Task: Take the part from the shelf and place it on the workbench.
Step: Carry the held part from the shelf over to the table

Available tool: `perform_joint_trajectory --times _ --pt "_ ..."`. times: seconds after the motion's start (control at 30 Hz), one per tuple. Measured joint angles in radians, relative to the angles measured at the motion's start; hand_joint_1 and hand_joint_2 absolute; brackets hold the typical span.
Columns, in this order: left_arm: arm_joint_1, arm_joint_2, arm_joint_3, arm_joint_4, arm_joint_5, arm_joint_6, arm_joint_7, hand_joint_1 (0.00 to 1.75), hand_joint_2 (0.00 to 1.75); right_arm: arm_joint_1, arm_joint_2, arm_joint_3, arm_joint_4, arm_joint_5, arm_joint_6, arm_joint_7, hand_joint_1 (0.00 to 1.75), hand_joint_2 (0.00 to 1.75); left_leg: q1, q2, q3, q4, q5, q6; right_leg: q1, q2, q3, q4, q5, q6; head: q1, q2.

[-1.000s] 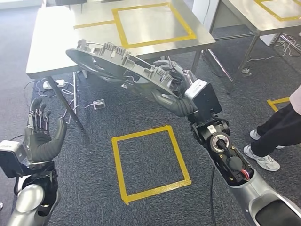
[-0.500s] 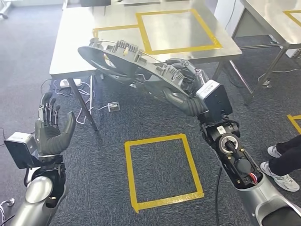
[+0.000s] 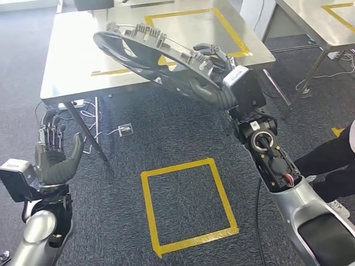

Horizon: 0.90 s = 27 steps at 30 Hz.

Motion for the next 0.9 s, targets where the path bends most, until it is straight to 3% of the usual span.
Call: perform_joint_trajectory --times 0.07,0.2,0.23,0.33,0.37,0.4,0.43,0.5,0.57,0.63,0.7,0.77,0.83,0.9 --pt "-0.002 0.000 0.000 0.002 0.002 -0.002 -0.003 0.00 1.75 -0.032 0.000 -0.006 0.028 0.000 0.005 -0.010 1.75 1.75 -0.004 0.000 0.023 -0.062 0.023 0.011 -0.001 0.002 0.003 0.002 -0.011 0.013 -0.005 0.000" --pt "-0.005 -0.001 0.000 0.005 0.006 -0.012 -0.009 0.00 1.75 -0.086 0.000 -0.017 0.095 -0.001 0.017 -0.024 1.75 1.75 -0.007 -0.003 0.044 -0.065 0.016 0.037 -0.003 0.000 -0.003 0.036 -0.027 0.033 0.004 0.000" --pt "-0.007 -0.001 0.000 0.006 0.007 -0.015 -0.012 0.00 1.75 -0.103 0.000 -0.020 0.117 -0.002 0.020 -0.033 1.75 1.75 -0.006 -0.004 0.052 -0.067 0.013 0.042 -0.004 -0.001 -0.027 0.082 -0.040 0.035 0.008 0.000" --pt "-0.009 -0.004 -0.001 0.012 0.011 -0.024 -0.020 0.00 1.75 -0.155 0.000 -0.027 0.191 -0.004 0.027 -0.066 1.75 1.75 -0.007 -0.006 0.070 -0.067 -0.003 0.049 -0.004 -0.002 -0.152 0.290 -0.108 0.039 0.022 0.000" --pt "-0.009 -0.004 -0.001 0.015 0.012 -0.026 -0.023 0.00 1.75 -0.169 0.000 -0.028 0.218 -0.002 0.028 -0.076 1.75 1.75 -0.007 -0.007 0.078 -0.067 -0.010 0.049 -0.004 -0.002 -0.182 0.325 -0.121 0.040 0.026 0.000" --pt "-0.009 -0.005 -0.001 0.019 0.013 -0.027 -0.026 0.00 1.75 -0.181 0.000 -0.029 0.244 0.000 0.029 -0.083 1.75 1.75 -0.008 -0.008 0.087 -0.067 -0.017 0.049 -0.004 -0.002 -0.195 0.324 -0.116 0.040 0.030 0.000" --pt "-0.009 -0.005 -0.001 0.021 0.013 -0.027 -0.028 0.00 1.75 -0.193 0.000 -0.029 0.267 0.001 0.030 -0.088 1.75 1.75 -0.008 -0.010 0.098 -0.067 -0.025 0.047 -0.004 -0.003 -0.190 0.284 -0.088 0.038 0.034 0.000" --pt "-0.009 -0.006 -0.001 0.025 0.013 -0.028 -0.031 0.00 1.75 -0.216 0.000 -0.029 0.308 0.006 0.030 -0.098 1.75 1.75 -0.010 -0.013 0.120 -0.067 -0.041 0.044 -0.002 -0.002 -0.145 0.136 0.017 0.028 0.043 0.000" --pt "-0.010 -0.008 -0.001 0.029 0.014 -0.028 -0.033 0.00 1.75 -0.246 0.000 -0.029 0.345 0.015 0.032 -0.111 1.75 1.75 -0.011 -0.015 0.131 -0.068 -0.054 0.037 0.005 -0.003 -0.103 0.019 0.081 0.017 0.044 0.000" --pt "-0.011 -0.009 -0.001 0.033 0.014 -0.028 -0.035 0.00 1.75 -0.275 0.002 -0.028 0.384 0.025 0.033 -0.124 1.75 1.75 -0.013 -0.015 0.133 -0.065 -0.060 0.028 0.012 -0.004 -0.086 -0.012 0.081 0.009 0.041 0.000" --pt "-0.012 -0.010 -0.002 0.036 0.013 -0.028 -0.035 0.00 1.75 -0.299 0.005 -0.027 0.423 0.031 0.034 -0.136 1.75 1.75 -0.013 -0.013 0.129 -0.051 -0.066 0.018 0.009 -0.004 -0.072 -0.017 0.082 0.002 0.041 0.000" --pt "-0.014 -0.010 -0.002 0.037 0.011 -0.028 -0.036 0.00 1.75 -0.327 0.009 -0.028 0.468 0.033 0.033 -0.151 1.75 1.75 -0.011 -0.009 0.079 0.030 -0.081 0.008 0.004 -0.005 -0.060 -0.020 0.078 -0.004 0.033 0.000" --pt "-0.012 -0.010 -0.002 0.041 0.011 -0.028 -0.036 0.00 1.75 -0.352 0.014 -0.028 0.512 0.036 0.031 -0.162 1.75 1.75 -0.008 -0.005 -0.018 0.172 -0.118 -0.001 0.004 -0.005 -0.054 -0.019 0.068 -0.011 0.024 0.000" --pt "-0.008 -0.009 -0.002 0.045 0.011 -0.032 -0.036 0.00 1.75 -0.364 0.018 -0.027 0.550 0.042 0.028 -0.168 1.75 1.75 -0.007 -0.004 -0.092 0.249 -0.136 -0.003 0.005 -0.004 -0.041 -0.017 0.053 -0.012 0.017 0.000"
